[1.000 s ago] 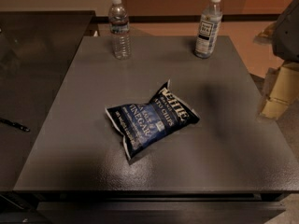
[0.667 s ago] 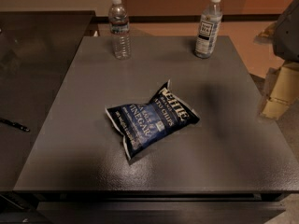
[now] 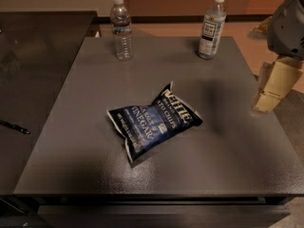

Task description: Pick water bottle

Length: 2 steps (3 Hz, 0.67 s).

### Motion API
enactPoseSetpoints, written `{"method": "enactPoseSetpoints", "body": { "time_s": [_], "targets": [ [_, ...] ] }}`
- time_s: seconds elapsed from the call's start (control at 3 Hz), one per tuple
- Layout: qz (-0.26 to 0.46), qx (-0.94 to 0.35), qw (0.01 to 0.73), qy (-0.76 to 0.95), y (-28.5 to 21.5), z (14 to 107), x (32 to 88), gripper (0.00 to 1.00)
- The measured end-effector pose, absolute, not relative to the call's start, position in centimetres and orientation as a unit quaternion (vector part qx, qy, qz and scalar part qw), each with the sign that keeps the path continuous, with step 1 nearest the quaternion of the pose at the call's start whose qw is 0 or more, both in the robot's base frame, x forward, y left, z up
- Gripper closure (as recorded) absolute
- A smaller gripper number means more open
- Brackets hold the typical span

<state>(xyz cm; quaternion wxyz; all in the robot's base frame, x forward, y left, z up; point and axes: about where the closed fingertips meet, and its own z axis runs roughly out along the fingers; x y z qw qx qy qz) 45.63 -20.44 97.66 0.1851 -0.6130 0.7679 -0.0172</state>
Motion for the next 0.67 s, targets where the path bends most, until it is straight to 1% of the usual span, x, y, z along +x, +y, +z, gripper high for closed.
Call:
{"method": "enactPoseSetpoints", "body": {
  "time_s": [0.67],
  "targets": [
    [0.024, -0.618, 0.252, 0.744, -15.8, 96.3, 51.6, 0.0]
  ]
}}
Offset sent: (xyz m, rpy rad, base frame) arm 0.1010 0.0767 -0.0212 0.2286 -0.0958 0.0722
